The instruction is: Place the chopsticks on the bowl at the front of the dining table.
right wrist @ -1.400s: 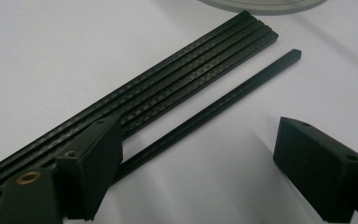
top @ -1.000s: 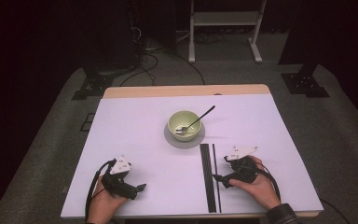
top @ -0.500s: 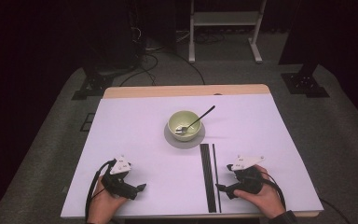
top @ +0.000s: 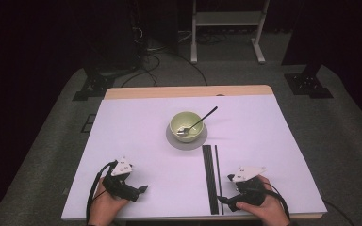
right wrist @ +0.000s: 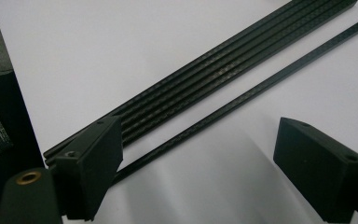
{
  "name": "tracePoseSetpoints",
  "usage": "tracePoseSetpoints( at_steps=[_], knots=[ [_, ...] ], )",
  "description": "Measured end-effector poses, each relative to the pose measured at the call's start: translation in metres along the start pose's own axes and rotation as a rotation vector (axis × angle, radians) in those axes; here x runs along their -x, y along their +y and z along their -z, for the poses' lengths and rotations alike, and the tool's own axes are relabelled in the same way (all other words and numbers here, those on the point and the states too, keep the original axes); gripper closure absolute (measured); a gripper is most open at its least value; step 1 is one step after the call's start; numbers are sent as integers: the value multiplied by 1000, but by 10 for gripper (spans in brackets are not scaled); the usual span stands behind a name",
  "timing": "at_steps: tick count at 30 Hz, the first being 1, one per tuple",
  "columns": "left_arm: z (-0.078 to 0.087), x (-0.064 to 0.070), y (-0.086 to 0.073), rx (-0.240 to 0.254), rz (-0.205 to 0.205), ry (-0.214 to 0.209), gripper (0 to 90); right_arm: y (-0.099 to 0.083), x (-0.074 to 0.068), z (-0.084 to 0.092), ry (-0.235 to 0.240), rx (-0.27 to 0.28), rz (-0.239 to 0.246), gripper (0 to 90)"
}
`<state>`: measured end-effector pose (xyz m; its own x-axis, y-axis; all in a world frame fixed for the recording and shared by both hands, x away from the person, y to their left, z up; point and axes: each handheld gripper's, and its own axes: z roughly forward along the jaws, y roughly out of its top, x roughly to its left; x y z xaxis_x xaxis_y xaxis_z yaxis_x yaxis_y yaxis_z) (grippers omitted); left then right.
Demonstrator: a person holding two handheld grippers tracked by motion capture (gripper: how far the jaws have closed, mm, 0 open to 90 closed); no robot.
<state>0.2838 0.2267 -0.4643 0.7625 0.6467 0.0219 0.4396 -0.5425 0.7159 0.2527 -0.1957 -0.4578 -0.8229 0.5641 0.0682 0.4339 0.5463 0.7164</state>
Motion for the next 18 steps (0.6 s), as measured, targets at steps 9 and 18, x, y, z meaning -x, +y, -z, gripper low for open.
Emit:
tracePoseSetpoints(
  at_steps=[9, 18],
  knots=[
    [0, 0, 0, 0, 0, 0, 0, 0, -5, -5, -36, -33, 52, 142],
    [0, 0, 0, 0, 0, 0, 0, -2, -2, -3, -49, -40, 51, 141]
  ],
)
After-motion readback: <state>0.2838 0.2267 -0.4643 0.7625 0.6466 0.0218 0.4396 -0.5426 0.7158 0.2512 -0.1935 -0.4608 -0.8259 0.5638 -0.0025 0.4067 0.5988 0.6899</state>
